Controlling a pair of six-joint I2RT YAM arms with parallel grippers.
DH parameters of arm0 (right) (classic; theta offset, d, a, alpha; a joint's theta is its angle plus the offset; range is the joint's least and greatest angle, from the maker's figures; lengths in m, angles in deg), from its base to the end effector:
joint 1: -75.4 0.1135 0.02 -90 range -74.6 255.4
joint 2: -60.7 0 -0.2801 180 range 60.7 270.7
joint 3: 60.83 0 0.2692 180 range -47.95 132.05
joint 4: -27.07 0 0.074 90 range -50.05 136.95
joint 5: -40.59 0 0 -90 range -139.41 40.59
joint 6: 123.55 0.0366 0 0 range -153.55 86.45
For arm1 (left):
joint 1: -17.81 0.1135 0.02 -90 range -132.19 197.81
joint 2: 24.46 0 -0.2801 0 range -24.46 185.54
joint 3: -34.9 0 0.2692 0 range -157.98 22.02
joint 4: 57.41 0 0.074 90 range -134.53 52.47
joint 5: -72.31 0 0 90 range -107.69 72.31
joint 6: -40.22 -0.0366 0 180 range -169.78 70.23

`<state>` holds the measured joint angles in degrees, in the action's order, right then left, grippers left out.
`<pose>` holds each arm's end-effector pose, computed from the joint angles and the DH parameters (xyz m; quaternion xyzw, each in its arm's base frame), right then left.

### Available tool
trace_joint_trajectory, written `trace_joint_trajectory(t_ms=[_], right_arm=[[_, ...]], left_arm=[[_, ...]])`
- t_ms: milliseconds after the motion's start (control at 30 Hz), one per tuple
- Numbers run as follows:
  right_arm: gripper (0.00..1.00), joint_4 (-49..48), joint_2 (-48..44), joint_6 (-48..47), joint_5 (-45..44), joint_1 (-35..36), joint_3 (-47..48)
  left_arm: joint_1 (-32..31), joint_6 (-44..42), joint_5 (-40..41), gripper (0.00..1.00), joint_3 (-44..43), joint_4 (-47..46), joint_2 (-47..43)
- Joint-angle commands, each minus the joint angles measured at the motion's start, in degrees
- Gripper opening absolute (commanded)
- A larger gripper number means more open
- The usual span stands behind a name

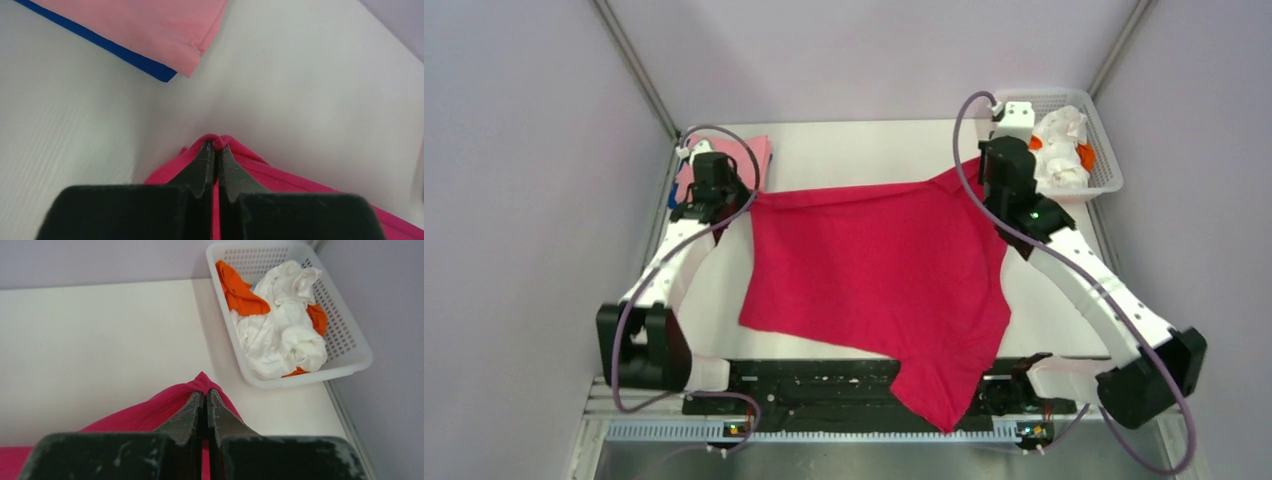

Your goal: Fold and stack the t-shirts

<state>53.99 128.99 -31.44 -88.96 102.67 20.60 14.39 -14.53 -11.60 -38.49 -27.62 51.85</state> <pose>0.2576 0.1066 0.4106 0.0425 0.7681 -0.1102 0.6293 0.3151 -0.0149 0.3123 -0.2648 0.8358 -0.1145 0.4671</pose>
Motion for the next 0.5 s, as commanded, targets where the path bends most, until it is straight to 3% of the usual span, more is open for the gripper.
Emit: trace_joint_trajectory(t_ms=[0,200,467], right_arm=[[0.00,-13.45,7.67,3.56,4.67,-2.77,-0.48],[0.00,-16.83,22.80,3.36,8.05,-5.62,5.69],[0.00,-17.29,39.01,1.77,9.57,-7.96,18.13]], left_arm=[[0.43,1.39,1.35,0.00,-8.43,-5.29,13.20],[0.52,1.31,2.09,0.00,-24.10,0.11,29.93],[0.95,1.70,3.39,0.00,-35.99,-2.58,42.46]])
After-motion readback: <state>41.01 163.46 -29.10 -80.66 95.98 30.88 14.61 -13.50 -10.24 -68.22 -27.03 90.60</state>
